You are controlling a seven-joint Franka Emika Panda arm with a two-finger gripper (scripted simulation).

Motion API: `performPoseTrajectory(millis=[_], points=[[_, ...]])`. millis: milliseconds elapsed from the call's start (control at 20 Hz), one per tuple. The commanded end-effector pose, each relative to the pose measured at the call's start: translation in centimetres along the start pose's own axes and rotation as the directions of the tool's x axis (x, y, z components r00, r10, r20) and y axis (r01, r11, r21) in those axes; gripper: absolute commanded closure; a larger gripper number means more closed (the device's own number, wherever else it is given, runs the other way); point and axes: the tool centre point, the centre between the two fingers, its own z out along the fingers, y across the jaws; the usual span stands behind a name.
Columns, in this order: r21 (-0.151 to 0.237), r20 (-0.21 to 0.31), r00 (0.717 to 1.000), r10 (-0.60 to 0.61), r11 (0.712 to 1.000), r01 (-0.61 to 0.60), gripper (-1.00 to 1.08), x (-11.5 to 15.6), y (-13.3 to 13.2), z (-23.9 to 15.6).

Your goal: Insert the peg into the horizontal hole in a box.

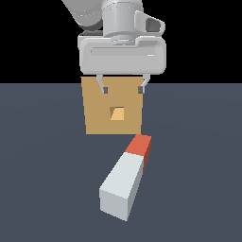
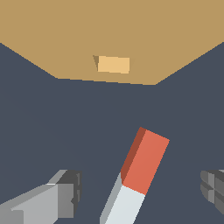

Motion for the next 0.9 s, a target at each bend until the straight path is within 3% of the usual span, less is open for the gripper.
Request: performPoseTrajectory(millis=[0,400,850], points=[[0.0,0.0,1.0,0.0,1.0,0.0,-0.92,0.0,0.0,0.0],[0.001,0.003,0.997,0.072,0.997,-0.072,-0.92,-2.4,0.4,1.8],[0.004,0.01,0.954,0.3,0.954,-0.3,-0.92,-10.1,0.5,7.6]])
